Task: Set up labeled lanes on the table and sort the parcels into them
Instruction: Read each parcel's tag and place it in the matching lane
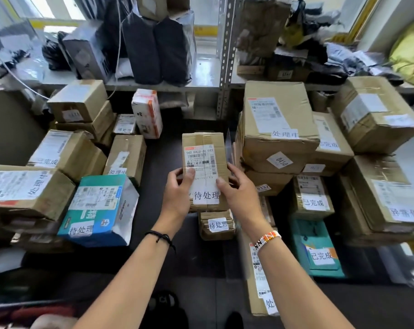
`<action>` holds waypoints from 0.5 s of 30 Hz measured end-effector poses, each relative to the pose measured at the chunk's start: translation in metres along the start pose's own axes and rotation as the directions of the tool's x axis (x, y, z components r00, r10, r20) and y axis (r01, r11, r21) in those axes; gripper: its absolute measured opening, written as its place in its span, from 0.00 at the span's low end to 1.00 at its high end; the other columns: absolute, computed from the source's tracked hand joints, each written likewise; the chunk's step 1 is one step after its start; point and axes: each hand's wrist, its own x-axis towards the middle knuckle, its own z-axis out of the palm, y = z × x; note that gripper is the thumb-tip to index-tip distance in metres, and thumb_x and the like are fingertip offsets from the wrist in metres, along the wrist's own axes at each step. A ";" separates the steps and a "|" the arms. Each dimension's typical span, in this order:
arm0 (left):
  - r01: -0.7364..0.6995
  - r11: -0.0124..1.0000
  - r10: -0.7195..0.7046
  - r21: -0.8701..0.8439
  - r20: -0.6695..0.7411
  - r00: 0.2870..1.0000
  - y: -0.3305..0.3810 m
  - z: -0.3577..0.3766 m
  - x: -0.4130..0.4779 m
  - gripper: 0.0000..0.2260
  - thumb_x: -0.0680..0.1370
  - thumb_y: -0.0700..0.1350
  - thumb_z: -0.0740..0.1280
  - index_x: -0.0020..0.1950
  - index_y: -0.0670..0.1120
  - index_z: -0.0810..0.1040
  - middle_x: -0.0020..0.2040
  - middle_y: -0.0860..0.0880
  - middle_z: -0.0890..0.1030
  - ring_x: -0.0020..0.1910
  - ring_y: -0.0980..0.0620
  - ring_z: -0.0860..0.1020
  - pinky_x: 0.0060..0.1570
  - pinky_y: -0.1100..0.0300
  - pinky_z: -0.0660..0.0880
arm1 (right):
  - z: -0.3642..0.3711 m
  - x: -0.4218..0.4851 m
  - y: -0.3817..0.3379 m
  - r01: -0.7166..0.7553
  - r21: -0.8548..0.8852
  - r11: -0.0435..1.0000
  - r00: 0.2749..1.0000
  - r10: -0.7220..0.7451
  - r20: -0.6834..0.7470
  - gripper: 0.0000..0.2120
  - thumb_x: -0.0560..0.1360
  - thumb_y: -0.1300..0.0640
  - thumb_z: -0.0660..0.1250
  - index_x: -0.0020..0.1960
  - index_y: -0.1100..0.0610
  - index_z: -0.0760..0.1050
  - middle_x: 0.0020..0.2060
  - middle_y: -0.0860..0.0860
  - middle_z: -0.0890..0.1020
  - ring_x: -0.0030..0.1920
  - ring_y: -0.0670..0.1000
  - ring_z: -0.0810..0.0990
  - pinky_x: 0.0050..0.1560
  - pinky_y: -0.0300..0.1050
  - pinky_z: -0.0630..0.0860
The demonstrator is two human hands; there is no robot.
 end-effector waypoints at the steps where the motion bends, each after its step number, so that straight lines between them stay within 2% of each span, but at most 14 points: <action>1: 0.034 0.999 -0.034 0.007 -0.007 0.999 -0.011 0.002 0.001 0.19 0.83 0.54 0.69 0.69 0.46 0.74 0.58 0.46 0.85 0.49 0.54 0.87 0.44 0.58 0.83 | -0.001 -0.003 0.005 -0.018 -0.069 0.997 1.000 0.017 -0.019 0.24 0.82 0.58 0.70 0.76 0.47 0.72 0.62 0.46 0.83 0.52 0.41 0.85 0.50 0.38 0.84; 3: 0.116 0.993 -0.116 0.032 -0.008 0.993 -0.034 0.007 0.003 0.18 0.83 0.54 0.68 0.69 0.45 0.74 0.56 0.47 0.86 0.46 0.55 0.87 0.41 0.59 0.83 | -0.004 -0.007 0.019 -0.056 -0.219 0.974 0.998 0.047 -0.048 0.23 0.81 0.58 0.69 0.76 0.51 0.73 0.61 0.47 0.83 0.50 0.38 0.83 0.44 0.30 0.80; 5: 0.179 0.979 -0.181 0.096 0.005 0.984 -0.056 0.014 0.001 0.18 0.84 0.55 0.67 0.68 0.46 0.76 0.53 0.50 0.87 0.45 0.55 0.87 0.43 0.57 0.83 | -0.009 -0.011 0.033 -0.065 -0.384 0.921 0.997 0.045 -0.062 0.22 0.81 0.58 0.69 0.75 0.52 0.74 0.62 0.47 0.83 0.52 0.39 0.82 0.49 0.29 0.78; 7: 0.195 0.968 -0.198 0.157 0.002 0.980 -0.074 0.022 -0.002 0.19 0.83 0.57 0.66 0.68 0.46 0.76 0.53 0.52 0.86 0.47 0.57 0.86 0.43 0.61 0.81 | -0.012 -0.012 0.049 -0.052 -0.603 0.796 0.999 0.033 -0.043 0.21 0.81 0.56 0.68 0.74 0.52 0.74 0.65 0.49 0.81 0.63 0.49 0.80 0.62 0.41 0.77; 8: 0.188 0.966 -0.190 0.180 -0.006 0.982 -0.080 0.026 -0.003 0.21 0.83 0.59 0.66 0.68 0.46 0.76 0.54 0.53 0.85 0.49 0.58 0.85 0.43 0.63 0.81 | -0.012 -0.012 0.056 -0.040 -0.689 0.723 0.999 0.032 -0.025 0.20 0.81 0.55 0.67 0.73 0.52 0.75 0.65 0.49 0.80 0.65 0.52 0.77 0.65 0.47 0.75; 9: 0.173 0.964 -0.173 0.203 -0.016 0.985 -0.084 0.029 -0.004 0.23 0.82 0.62 0.66 0.69 0.47 0.75 0.58 0.52 0.84 0.53 0.57 0.84 0.48 0.63 0.81 | -0.012 -0.011 0.063 -0.036 -0.741 0.670 0.999 0.035 -0.017 0.19 0.81 0.55 0.66 0.71 0.51 0.75 0.64 0.50 0.80 0.66 0.54 0.76 0.66 0.51 0.75; 10: 0.160 0.956 -0.159 0.246 -0.025 0.987 -0.088 0.033 -0.004 0.27 0.81 0.65 0.66 0.71 0.48 0.75 0.62 0.51 0.82 0.60 0.55 0.82 0.56 0.58 0.80 | -0.012 -0.010 0.067 -0.044 -0.764 0.643 0.999 0.049 -0.016 0.18 0.80 0.55 0.65 0.70 0.51 0.75 0.63 0.51 0.79 0.65 0.56 0.76 0.66 0.54 0.75; 12: 0.127 0.919 -0.120 0.373 -0.042 0.992 -0.092 0.038 -0.005 0.27 0.82 0.65 0.62 0.73 0.48 0.76 0.67 0.50 0.77 0.68 0.51 0.74 0.69 0.51 0.74 | -0.013 -0.009 0.072 -0.060 -0.785 0.617 0.998 0.062 -0.028 0.18 0.80 0.55 0.64 0.70 0.51 0.74 0.63 0.51 0.79 0.66 0.57 0.74 0.65 0.55 0.74; 15: 0.060 0.851 -0.063 0.522 -0.013 0.998 -0.095 0.036 -0.006 0.20 0.85 0.61 0.58 0.64 0.50 0.82 0.60 0.51 0.75 0.64 0.53 0.66 0.66 0.55 0.68 | -0.015 -0.009 0.075 -0.055 -0.830 0.555 0.998 0.042 -0.038 0.21 0.80 0.54 0.63 0.74 0.49 0.72 0.68 0.50 0.77 0.71 0.56 0.69 0.70 0.53 0.71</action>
